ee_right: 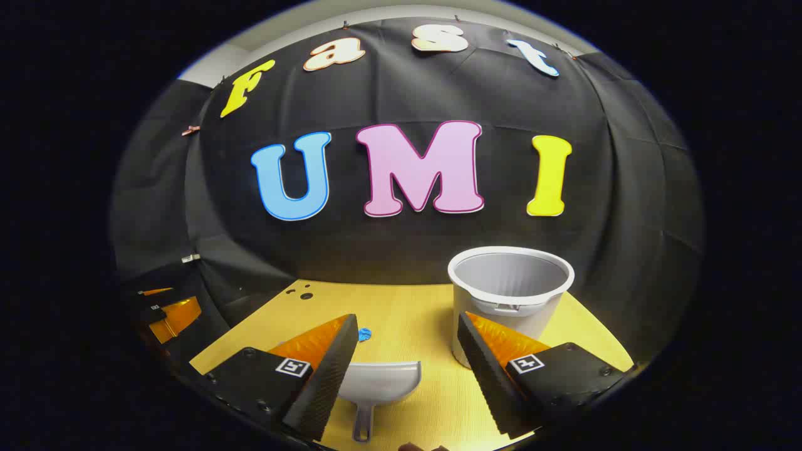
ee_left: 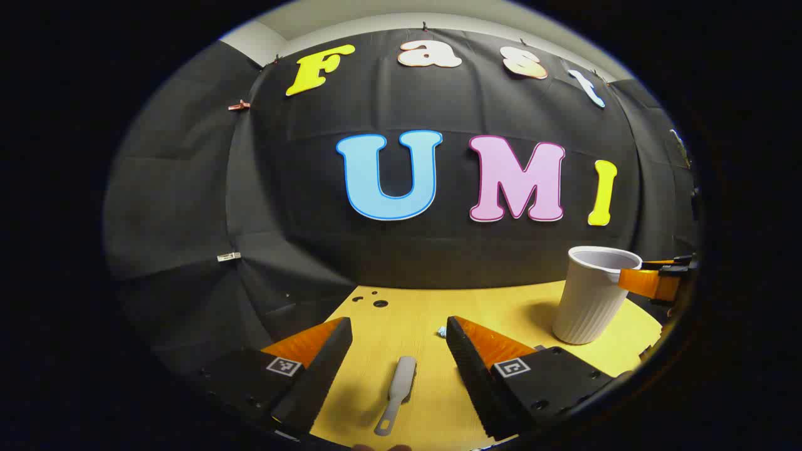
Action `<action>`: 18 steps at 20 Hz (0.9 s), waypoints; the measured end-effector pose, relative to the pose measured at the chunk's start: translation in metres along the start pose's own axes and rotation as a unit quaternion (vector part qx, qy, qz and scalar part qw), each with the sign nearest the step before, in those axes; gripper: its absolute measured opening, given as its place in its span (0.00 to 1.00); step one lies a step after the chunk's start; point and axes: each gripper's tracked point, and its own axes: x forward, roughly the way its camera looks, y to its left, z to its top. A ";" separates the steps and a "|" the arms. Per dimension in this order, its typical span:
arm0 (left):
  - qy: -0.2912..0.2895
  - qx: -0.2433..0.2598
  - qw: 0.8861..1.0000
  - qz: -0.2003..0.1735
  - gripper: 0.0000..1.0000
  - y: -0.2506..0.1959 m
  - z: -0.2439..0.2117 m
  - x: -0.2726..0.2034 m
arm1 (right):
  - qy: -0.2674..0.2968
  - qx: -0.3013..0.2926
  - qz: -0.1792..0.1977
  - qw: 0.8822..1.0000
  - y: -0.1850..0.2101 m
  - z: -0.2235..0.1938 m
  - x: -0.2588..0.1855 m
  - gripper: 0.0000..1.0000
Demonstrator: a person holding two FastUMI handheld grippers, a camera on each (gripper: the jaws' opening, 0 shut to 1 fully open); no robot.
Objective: Pick up the small broom and dustpan from the desktop, sweep the trash into the dustpan with the broom, and then empty the trash into the garbage bin.
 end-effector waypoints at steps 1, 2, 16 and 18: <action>0.004 0.002 1.000 0.003 0.96 0.000 -0.002 0.001 | 0.000 0.001 0.010 1.000 0.003 -0.002 0.004 0.99; 0.014 0.003 1.000 0.007 0.96 0.000 -0.005 0.002 | 0.001 0.001 0.023 1.000 0.008 -0.003 0.009 0.99; 0.065 -0.035 0.997 0.019 0.92 -0.006 -0.048 0.020 | 0.031 -0.023 0.085 0.996 0.026 -0.032 0.047 0.99; 0.080 -0.030 0.996 0.029 0.96 -0.001 -0.054 0.024 | 0.034 -0.022 0.082 0.996 0.021 -0.034 0.048 0.99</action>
